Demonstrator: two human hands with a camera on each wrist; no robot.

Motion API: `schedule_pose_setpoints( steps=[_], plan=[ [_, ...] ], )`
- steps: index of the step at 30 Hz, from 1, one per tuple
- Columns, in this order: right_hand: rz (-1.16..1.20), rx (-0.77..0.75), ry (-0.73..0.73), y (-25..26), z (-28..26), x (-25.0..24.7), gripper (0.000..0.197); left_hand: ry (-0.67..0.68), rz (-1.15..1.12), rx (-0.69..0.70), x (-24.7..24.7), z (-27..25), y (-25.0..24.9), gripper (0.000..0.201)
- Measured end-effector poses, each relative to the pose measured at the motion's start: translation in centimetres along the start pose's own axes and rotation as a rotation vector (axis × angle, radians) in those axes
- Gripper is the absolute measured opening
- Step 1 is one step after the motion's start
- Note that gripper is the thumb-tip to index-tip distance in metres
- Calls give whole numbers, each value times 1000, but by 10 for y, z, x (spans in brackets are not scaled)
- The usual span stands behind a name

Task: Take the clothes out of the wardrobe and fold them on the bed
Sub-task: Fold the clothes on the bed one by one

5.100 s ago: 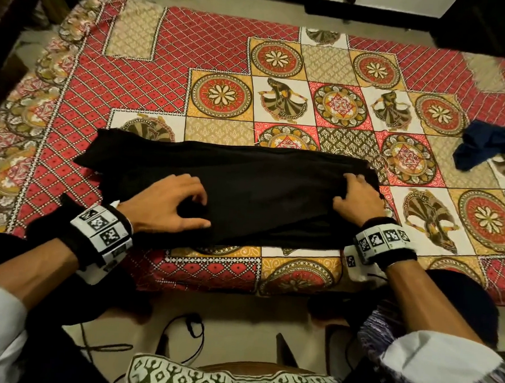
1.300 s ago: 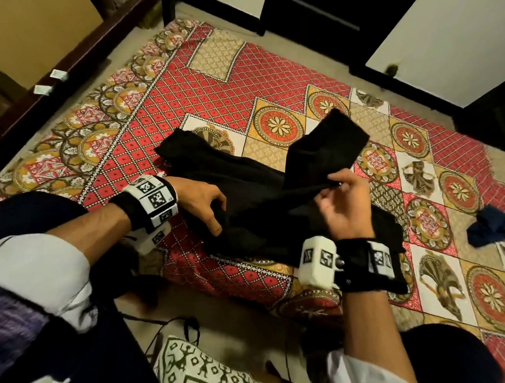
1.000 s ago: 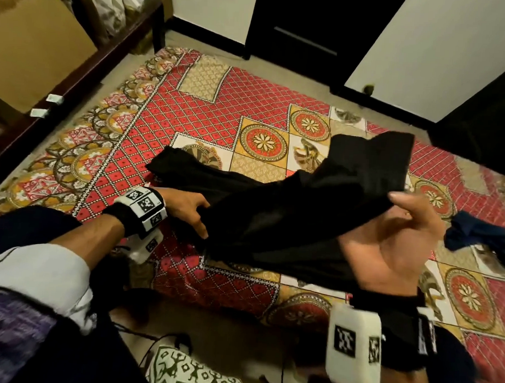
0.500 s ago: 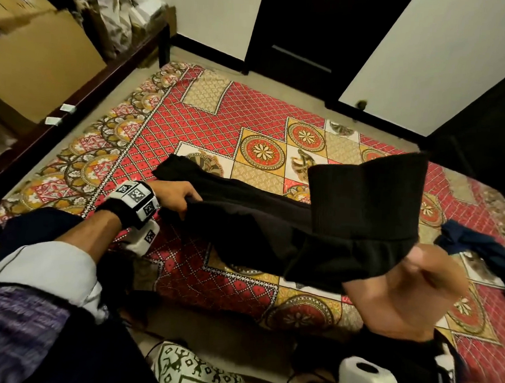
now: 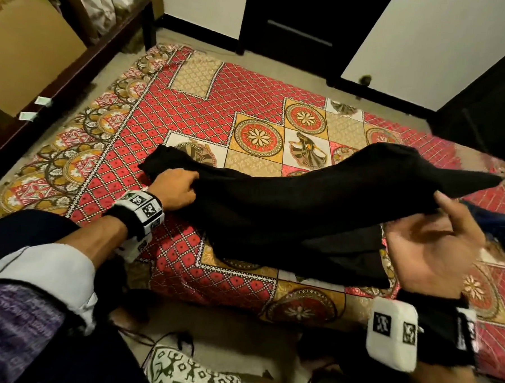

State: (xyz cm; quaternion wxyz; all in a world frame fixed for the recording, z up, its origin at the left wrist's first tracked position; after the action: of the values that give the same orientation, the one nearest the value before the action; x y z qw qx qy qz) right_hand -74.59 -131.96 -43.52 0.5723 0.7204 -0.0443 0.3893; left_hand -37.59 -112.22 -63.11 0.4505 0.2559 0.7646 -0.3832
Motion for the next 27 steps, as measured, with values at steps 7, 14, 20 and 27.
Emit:
schedule_pose_setpoints(
  steps=[7,14,20,27],
  plan=[
    [-19,19,-113,-9,48,-55,23,-165,2,-31,0,2,-6,30],
    [-365,300,-458,-64,82,-176,18,-198,99,335,15,-5,-48,59],
    [-286,331,-545,-82,90,-200,19,-35,125,492,55,-9,-84,79],
    [-553,349,-611,-78,104,-235,27,199,258,342,84,-8,-76,124]
  ],
)
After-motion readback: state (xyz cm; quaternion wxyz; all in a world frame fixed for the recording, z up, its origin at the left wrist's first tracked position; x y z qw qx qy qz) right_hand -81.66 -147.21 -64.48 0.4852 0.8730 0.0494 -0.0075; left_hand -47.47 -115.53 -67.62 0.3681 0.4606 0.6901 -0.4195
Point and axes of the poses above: each hand's wrist, its own z-axis towards the middle knuckle, its own x-axis out of the palm, y = z × x, the point moved 6 cm from there along z, towards the middle knuckle, and after that the axes turned 4 degrees about y, right-handed, at the moved point
